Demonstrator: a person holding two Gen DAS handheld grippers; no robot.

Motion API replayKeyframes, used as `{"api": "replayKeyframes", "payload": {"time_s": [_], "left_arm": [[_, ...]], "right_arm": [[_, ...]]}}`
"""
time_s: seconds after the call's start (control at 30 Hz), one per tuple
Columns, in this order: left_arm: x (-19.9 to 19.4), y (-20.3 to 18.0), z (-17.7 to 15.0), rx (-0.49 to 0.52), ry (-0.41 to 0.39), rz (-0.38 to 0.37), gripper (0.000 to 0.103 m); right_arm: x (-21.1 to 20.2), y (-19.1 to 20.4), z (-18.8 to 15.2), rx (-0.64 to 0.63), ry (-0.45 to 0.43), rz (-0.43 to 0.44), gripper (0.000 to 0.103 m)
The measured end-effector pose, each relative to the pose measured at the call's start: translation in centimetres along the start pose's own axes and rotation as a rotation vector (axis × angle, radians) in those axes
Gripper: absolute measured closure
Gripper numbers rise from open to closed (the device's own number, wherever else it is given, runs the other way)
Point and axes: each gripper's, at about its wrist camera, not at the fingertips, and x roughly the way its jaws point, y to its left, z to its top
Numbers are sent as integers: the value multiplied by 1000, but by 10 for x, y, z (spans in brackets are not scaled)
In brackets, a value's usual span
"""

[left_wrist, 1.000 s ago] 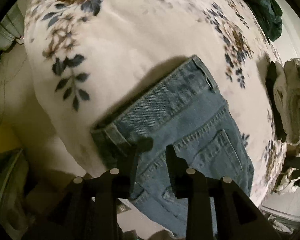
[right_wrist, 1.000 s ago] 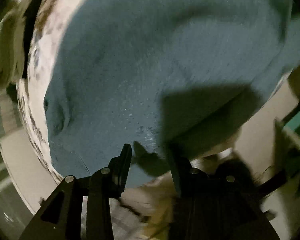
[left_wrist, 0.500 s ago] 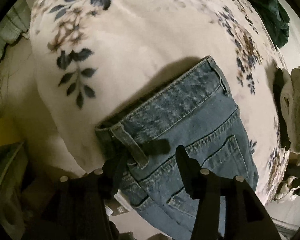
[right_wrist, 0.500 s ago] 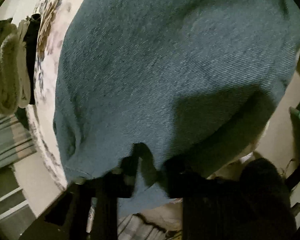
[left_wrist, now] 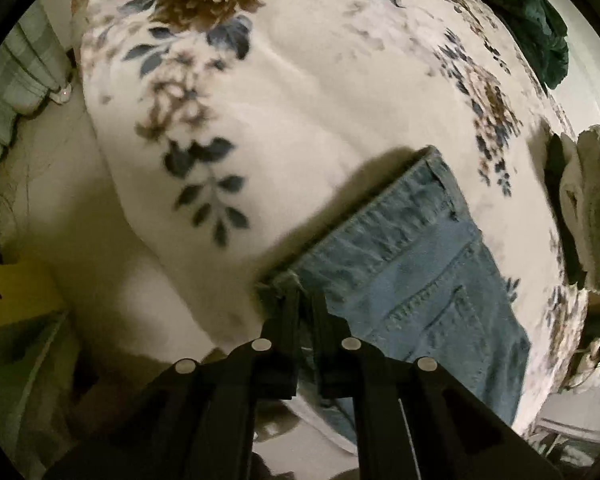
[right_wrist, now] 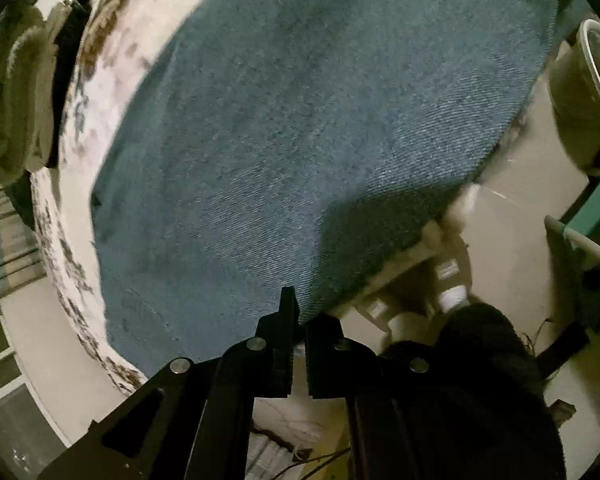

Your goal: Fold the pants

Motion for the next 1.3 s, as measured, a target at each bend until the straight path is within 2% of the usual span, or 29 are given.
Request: {"api": "replayKeyframes", "payload": {"time_s": [0.1,0.17,0.2,0.23,0.27,0.3,0.33,0.4,0.43,0.47,0.53,0.57,0.63,0.73,0.8,0.9,1.03,1.1,1.17,1.2,1.23,1.27,1.3], "left_arm": [[4,0,6,-17,21,-14,99],[-1,-15,8,38,10,1,98],[-5,-27,7,76,7,-1,98],[-9,-38,5,116,6,-6,98],[-12,-50,3,150,3,-8,98],[-14,-61,0,187,0,-3,98],[-17,-81,-7,252,-4,13,95],[-18,-111,-21,348,1,11,80],[-16,-128,-31,392,10,2,64],[-14,-141,-38,418,23,-14,53],[-8,-169,-57,472,60,-43,40],[-1,-188,-69,509,81,-51,37],[11,-220,-96,590,122,-42,36],[34,-254,-139,693,193,-35,36],[53,-266,-165,766,234,14,36],[77,-271,-184,799,264,89,36],[103,-263,-184,762,295,172,36],[112,-260,-180,741,310,170,30],[118,-263,-180,737,327,161,14],[122,-266,-183,743,334,164,9],[127,-270,-187,765,344,180,2],[130,-272,-190,781,347,198,0],[132,-275,-191,786,344,214,0]], "right_arm": [[13,-3,8,-17,21,-16,98],[17,-5,14,-22,46,-20,92],[16,-5,16,-26,59,-19,86],[13,-7,18,-32,60,-19,74],[7,-9,20,-37,50,-23,67],[-3,-12,22,-38,31,-17,62],[-12,-16,24,-35,15,-11,61],[-36,-29,31,-6,-27,-6,58],[-48,-38,36,18,-52,-2,57],[-63,-48,42,49,-88,-2,57],[-101,-73,59,116,-181,20,57],[-117,-83,66,137,-222,23,57],[-157,-111,88,195,-327,26,57],[-193,-149,121,265,-408,46,57],[-213,-177,149,307,-459,37,57],[-230,-219,187,363,-489,18,57],[-232,-263,228,427,-500,32,57],[-224,-277,243,457,-481,52,57],[-210,-281,253,475,-455,77,57],[-204,-280,255,471,-454,70,60],[-202,-279,257,462,-465,54,68],[-201,-276,254,452,-482,29,73],[-202,-273,252,437,-510,-13,90]]}}
